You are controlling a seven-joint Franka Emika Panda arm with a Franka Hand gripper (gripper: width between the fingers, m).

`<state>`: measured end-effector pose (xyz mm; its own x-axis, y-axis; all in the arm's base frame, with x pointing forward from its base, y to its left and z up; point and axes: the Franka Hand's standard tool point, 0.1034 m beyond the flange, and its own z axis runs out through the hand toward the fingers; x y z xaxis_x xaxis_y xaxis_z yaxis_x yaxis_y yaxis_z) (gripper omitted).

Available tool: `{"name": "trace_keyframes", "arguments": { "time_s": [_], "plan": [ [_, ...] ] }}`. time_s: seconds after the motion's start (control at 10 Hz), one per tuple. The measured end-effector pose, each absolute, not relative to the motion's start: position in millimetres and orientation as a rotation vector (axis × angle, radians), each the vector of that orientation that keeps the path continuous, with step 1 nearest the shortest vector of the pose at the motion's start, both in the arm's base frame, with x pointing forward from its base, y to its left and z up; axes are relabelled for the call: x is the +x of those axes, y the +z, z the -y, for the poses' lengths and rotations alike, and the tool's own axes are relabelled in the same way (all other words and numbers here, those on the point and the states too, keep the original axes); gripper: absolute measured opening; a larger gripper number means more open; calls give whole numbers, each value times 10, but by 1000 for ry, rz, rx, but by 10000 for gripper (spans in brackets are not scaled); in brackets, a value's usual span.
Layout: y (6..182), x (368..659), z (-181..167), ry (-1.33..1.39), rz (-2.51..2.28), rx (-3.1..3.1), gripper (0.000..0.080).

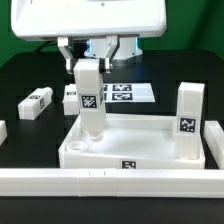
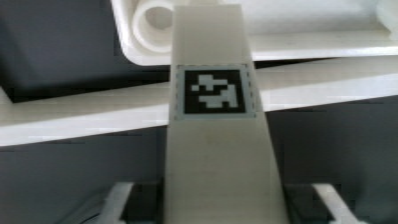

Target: Assemble desk

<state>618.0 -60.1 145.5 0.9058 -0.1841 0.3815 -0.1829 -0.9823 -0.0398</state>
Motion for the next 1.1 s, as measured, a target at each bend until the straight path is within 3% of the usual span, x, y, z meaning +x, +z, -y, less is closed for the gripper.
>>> {"name": "trace_keyframes", "arguments": {
  "time_s": [0.3,0.6,1.1],
  "plan": [
    [1519,6222,693,-838,-286,-3061,290],
    [1533,6204,781,-863,-293,-3066,290],
    [1379,6106,776,-837,-284,-3083,290]
  ]
}}
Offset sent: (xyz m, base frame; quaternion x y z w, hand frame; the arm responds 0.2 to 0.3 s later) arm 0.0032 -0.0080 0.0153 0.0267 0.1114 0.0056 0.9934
